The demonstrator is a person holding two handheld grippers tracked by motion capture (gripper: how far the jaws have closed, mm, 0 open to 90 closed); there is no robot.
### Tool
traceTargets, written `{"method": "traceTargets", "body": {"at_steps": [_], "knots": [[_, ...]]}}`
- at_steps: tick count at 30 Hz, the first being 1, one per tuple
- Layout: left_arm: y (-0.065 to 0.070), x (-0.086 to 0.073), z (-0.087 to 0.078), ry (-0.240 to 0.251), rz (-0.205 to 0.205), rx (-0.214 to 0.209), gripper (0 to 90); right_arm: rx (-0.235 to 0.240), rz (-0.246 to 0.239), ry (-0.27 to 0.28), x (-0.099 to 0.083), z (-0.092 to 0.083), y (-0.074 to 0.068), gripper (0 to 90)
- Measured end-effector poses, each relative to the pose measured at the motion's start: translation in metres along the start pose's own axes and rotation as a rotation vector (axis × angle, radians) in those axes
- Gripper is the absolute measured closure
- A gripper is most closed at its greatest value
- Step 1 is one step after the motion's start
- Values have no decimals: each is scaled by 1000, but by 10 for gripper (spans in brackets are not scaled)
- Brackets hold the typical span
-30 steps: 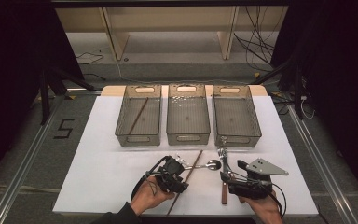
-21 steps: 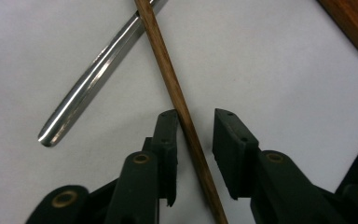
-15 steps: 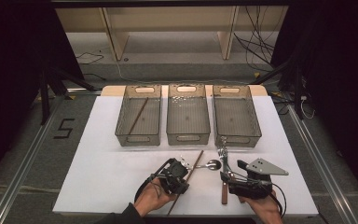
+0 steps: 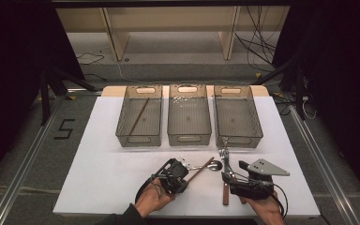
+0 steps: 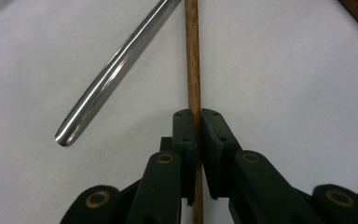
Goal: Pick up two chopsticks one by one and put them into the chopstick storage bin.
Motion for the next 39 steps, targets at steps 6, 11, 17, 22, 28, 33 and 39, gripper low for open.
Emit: {"method": "traceTargets", "body": {"at_steps": [6, 11, 17, 22, 28, 33, 39], "knots": [[0, 0, 0, 4, 15, 0, 845, -2, -3, 2, 0, 0, 1, 232], [-5, -1, -2, 14, 27, 3, 845, 0, 0, 6, 0, -1, 1, 233], [-11, 0, -13, 43, 31, -12, 846, 1, 3, 5, 0, -1, 1, 233], [-19, 2, -25, 73, 24, -17, 846, 2, 4, 7, 0, -1, 1, 233], [-31, 4, -39, 118, -3, -22, 845, 2, 4, 7, 0, -1, 1, 233], [-45, 5, -53, 159, -34, -12, 846, 2, 4, 6, 0, -1, 1, 233], [-59, 6, -65, 190, -55, -3, 846, 2, 6, 7, 0, -1, 1, 232]]}}
Point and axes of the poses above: each handheld gripper's, and its own axes: z roughly forward along the jaws, x roughly out of its top, y roughly to its right, the point moved 2 cm from there along z, roughly forward along the jaws, and after that the axes turned 2 degrees about -y, right-handed, at the moved point
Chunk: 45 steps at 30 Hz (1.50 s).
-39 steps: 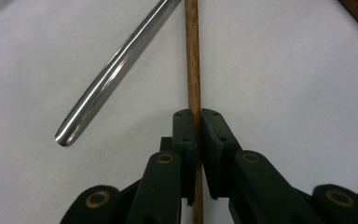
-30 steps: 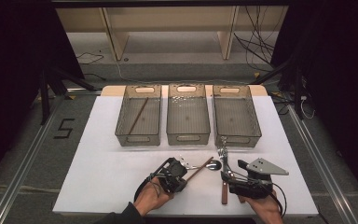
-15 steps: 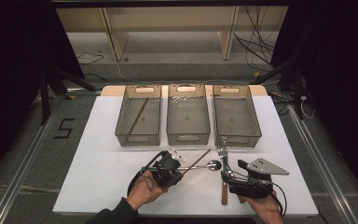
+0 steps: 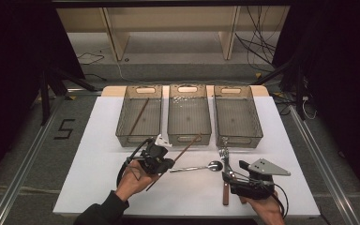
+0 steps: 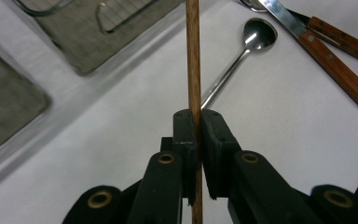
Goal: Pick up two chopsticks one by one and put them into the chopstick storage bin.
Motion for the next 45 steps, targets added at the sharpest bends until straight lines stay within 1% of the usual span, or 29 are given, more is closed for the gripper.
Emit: {"method": "traceTargets", "body": {"at_steps": [5, 6, 8, 10, 12, 14, 15, 20, 22, 27, 31, 37, 40, 45], "knots": [[-14, 6, -15, 46, -16, 27, 845, -1, -1, 3, 0, 0, 0, 232], [-18, 7, -17, 59, -30, 33, 845, -1, 0, 3, 0, 0, 0, 233], [-26, 10, -21, 76, -47, 44, 845, 0, 0, 5, 0, 0, 0, 232], [-35, 13, -25, 87, -54, 59, 845, 0, 0, 5, 0, 0, 0, 233], [-44, 18, -28, 113, -72, 73, 845, 2, 1, 5, 0, 0, 0, 232], [-50, 21, -31, 122, -79, 81, 846, 2, 3, 5, 0, 0, 0, 232], [-53, 23, -32, 135, -91, 85, 845, 3, 4, 5, 0, 0, 1, 232], [-72, 33, -40, 166, -103, 119, 845, 3, 6, 6, 0, 0, 1, 232], [-77, 35, -43, 179, -110, 126, 845, 3, 7, 6, 0, 0, 1, 232], [-91, 42, -49, 192, -125, 142, 845, 4, 8, 6, 0, 0, 1, 232], [-101, 46, -49, 192, -137, 155, 845, 5, 9, 5, 0, 0, 1, 232], [-116, 55, -51, 189, -138, 179, 845, 6, 10, 6, 0, 0, 2, 232], [-122, 59, -52, 202, -141, 178, 845, 7, 10, 6, 0, 0, 2, 232], [-134, 65, -50, 201, -159, 196, 845, 5, 10, 6, 0, 0, 2, 232]]}}
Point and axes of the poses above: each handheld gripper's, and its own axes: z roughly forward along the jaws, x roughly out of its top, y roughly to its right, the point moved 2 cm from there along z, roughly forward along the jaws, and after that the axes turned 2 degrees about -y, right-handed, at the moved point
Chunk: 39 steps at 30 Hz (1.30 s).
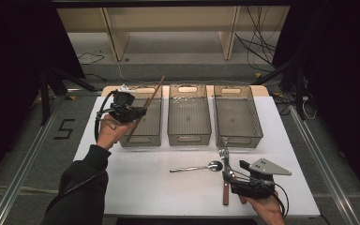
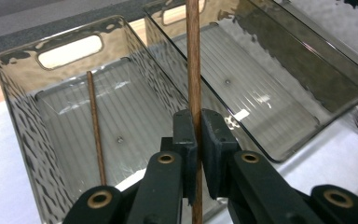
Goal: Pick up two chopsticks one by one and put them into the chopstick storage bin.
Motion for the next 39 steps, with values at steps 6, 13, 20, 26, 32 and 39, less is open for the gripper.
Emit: {"method": "traceTargets", "body": {"at_steps": [6, 13, 20, 26, 32, 39], "knots": [[-10, 6, 9, -5, 1, 25, 845, 0, 0, 1, 0, 0, 0, 232], [-22, 9, 22, -11, -10, 44, 845, 3, 2, -1, 0, 0, 0, 232], [-33, 6, 37, -36, -4, 68, 845, 3, 5, -1, 0, -1, 0, 232], [-39, 3, 44, -36, -14, 77, 845, 5, 3, -2, 0, 0, 0, 232], [-44, -4, 49, -49, -24, 86, 844, 4, 7, 0, -1, -1, 0, 232], [-46, -10, 52, -65, -24, 86, 843, 4, 5, -2, 0, 0, 0, 232]]}}
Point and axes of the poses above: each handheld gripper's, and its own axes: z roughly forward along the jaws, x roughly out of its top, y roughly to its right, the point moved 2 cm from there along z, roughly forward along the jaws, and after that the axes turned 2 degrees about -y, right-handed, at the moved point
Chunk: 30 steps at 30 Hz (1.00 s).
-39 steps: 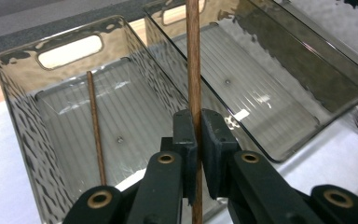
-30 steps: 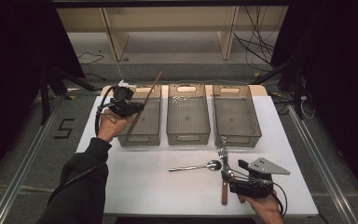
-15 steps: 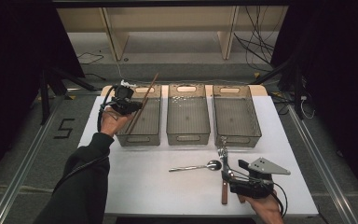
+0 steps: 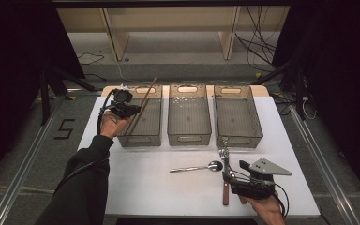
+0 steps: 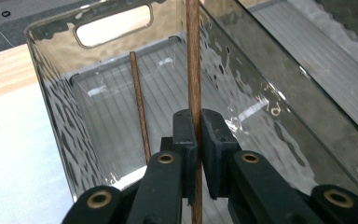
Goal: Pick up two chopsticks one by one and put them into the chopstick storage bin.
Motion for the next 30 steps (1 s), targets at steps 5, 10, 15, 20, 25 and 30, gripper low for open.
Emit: {"method": "traceTargets", "body": {"at_steps": [5, 10, 15, 20, 25, 30], "knots": [[-2, -3, 3, -20, -6, -1, 842, 0, 0, 1, 0, 0, 0, 232], [-2, -4, 4, -29, -18, 7, 839, 1, -2, 1, 0, 0, 0, 232], [-3, -3, 3, -28, -47, 11, 782, 0, -1, 0, 0, 0, 0, 232], [-2, -1, 0, -30, -62, 6, 641, 0, 0, 0, 0, 0, 0, 232], [4, 2, -8, -20, -82, -34, 507, 0, 0, 0, 0, 0, 0, 232], [14, 3, -19, 1, -82, -77, 386, 0, 0, 1, 0, -1, 0, 232]]}}
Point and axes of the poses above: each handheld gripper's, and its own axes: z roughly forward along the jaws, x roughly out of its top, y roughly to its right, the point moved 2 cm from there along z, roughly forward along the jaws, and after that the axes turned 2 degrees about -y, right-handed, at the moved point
